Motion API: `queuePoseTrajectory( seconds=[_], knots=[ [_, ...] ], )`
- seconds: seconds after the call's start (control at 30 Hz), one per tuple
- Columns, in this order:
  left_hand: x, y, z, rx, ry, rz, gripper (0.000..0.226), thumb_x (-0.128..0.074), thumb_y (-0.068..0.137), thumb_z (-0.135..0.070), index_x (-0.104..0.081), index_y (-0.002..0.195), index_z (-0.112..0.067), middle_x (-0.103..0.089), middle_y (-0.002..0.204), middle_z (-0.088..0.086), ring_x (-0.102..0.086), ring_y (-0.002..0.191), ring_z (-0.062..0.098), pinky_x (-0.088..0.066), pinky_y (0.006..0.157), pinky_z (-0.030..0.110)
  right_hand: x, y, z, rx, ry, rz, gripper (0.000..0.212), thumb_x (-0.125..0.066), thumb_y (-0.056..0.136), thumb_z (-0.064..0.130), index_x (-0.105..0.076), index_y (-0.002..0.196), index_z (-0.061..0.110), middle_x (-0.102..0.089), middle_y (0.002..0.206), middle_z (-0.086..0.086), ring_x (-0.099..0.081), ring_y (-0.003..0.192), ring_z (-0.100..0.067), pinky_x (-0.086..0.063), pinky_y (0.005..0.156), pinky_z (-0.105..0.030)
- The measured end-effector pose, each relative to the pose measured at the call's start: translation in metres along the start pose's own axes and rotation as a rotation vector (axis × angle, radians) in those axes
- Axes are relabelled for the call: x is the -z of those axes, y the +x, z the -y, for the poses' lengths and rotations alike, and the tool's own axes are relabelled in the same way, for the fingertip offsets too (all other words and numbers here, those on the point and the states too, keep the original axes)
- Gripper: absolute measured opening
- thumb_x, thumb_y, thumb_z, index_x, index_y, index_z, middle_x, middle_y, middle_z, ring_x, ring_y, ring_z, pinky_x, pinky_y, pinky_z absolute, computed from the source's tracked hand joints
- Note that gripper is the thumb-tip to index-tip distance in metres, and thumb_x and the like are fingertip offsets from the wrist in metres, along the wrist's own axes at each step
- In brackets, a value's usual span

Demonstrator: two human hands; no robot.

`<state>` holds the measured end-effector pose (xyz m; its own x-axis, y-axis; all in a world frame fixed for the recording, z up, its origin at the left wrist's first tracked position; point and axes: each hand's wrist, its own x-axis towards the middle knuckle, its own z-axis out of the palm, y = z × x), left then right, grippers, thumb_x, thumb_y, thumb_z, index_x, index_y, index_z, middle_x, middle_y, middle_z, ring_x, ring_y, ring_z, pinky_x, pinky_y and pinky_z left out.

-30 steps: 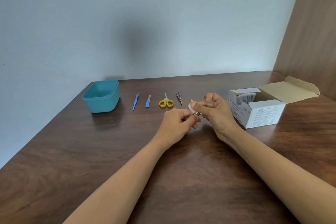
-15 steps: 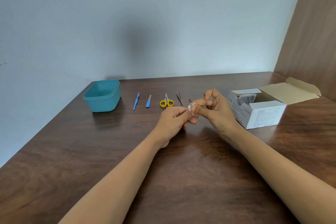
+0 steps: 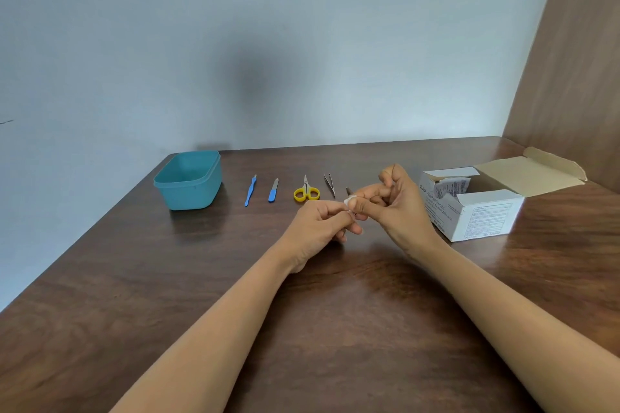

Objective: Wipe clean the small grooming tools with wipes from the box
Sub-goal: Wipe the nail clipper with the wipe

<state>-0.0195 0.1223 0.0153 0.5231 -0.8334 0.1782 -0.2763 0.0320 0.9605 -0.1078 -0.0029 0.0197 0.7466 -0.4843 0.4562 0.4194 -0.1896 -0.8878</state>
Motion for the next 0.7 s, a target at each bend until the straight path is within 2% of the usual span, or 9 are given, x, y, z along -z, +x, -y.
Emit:
queuePoseTrajectory(
  seconds=[0.1,0.17,0.23,0.3,0.37,0.43,0.53,0.6,0.7],
  knots=[
    [-0.0013,0.0023,0.0044,-0.031,0.095,-0.053,0.022,-0.053,0.092,-0.011,-0.075,0.097,-0.010,-0.070,0.071,-0.001,-0.046,0.062,0.010,-0.042,0.066,0.027,0.0021,0.0010,-0.0018,-0.021,-0.002,-0.038,0.059,-0.077,0.071,-0.002,-0.023,0.083,0.019,-0.070,0.068,-0.013,-0.046,0.061,-0.031,-0.037,0.067,-0.045],
    [-0.0011,0.0038,0.0079,-0.053,0.154,-0.083,0.022,-0.056,0.089,-0.020,-0.076,0.091,-0.013,-0.072,0.076,0.007,-0.048,0.067,0.016,-0.042,0.068,0.032,0.0032,0.0013,-0.0029,-0.027,0.007,-0.047,0.058,-0.076,0.072,-0.002,-0.023,0.082,0.019,-0.071,0.066,-0.009,-0.049,0.063,-0.031,-0.036,0.068,-0.045],
    [-0.0014,0.0044,0.0094,-0.068,0.189,-0.098,0.021,-0.057,0.087,-0.023,-0.077,0.085,-0.018,-0.073,0.080,0.007,-0.051,0.071,0.021,-0.043,0.068,0.034,0.0033,0.0017,-0.0049,-0.038,0.009,-0.059,0.056,-0.076,0.072,0.001,-0.024,0.082,0.018,-0.072,0.067,-0.007,-0.051,0.067,-0.032,-0.037,0.068,-0.043],
    [-0.0015,0.0041,0.0082,-0.083,0.232,-0.103,0.022,-0.057,0.090,-0.017,-0.076,0.080,-0.022,-0.075,0.085,0.001,-0.057,0.074,0.018,-0.046,0.068,0.031,0.0022,0.0008,-0.0068,-0.051,0.014,-0.069,0.054,-0.077,0.073,0.003,-0.026,0.081,0.018,-0.073,0.067,-0.006,-0.053,0.071,-0.032,-0.039,0.072,-0.042],
    [-0.0018,0.0026,0.0052,-0.113,0.276,-0.092,0.024,-0.056,0.090,-0.011,-0.075,0.077,-0.014,-0.075,0.090,-0.002,-0.058,0.069,0.000,-0.044,0.064,0.017,0.0021,-0.0001,-0.0077,-0.054,0.024,-0.081,0.052,-0.076,0.072,0.007,-0.027,0.081,0.019,-0.072,0.065,-0.005,-0.054,0.071,-0.031,-0.041,0.076,-0.042],
    [-0.0025,0.0010,0.0028,-0.135,0.318,-0.082,0.025,-0.055,0.091,-0.009,-0.074,0.076,-0.005,-0.074,0.091,-0.005,-0.055,0.059,-0.009,-0.036,0.058,0.006,0.0026,-0.0001,-0.0082,-0.064,0.044,-0.099,0.050,-0.073,0.077,0.000,-0.027,0.081,0.019,-0.071,0.063,-0.004,-0.058,0.062,-0.024,-0.045,0.075,-0.035],
    [-0.0034,0.0010,0.0044,-0.152,0.355,-0.083,0.025,-0.055,0.092,-0.011,-0.075,0.079,-0.006,-0.069,0.071,-0.015,-0.043,0.046,-0.002,-0.030,0.049,0.008,0.0023,0.0002,-0.0066,-0.102,0.078,-0.132,0.048,-0.067,0.081,-0.007,-0.026,0.082,0.019,-0.071,0.062,-0.003,-0.058,0.050,-0.010,-0.045,0.061,-0.019],
    [-0.0043,0.0008,0.0056,-0.167,0.370,-0.086,0.024,-0.056,0.092,-0.014,-0.076,0.079,-0.011,-0.067,0.062,-0.006,-0.039,0.048,0.003,-0.028,0.049,0.013,0.0014,0.0006,-0.0057,-0.111,0.090,-0.156,0.048,-0.067,0.081,-0.006,-0.026,0.082,0.020,-0.071,0.061,-0.002,-0.056,0.052,-0.012,-0.043,0.059,-0.019],
    [-0.0045,0.0011,0.0064,-0.184,0.390,-0.076,0.023,-0.055,0.093,-0.017,-0.075,0.080,-0.018,-0.067,0.068,0.015,-0.038,0.052,0.007,-0.028,0.051,0.019,0.0002,0.0008,-0.0050,-0.114,0.117,-0.151,0.045,-0.064,0.083,-0.007,-0.027,0.082,0.019,-0.070,0.061,-0.004,-0.056,0.076,-0.025,-0.046,0.074,-0.034]
  ],
)
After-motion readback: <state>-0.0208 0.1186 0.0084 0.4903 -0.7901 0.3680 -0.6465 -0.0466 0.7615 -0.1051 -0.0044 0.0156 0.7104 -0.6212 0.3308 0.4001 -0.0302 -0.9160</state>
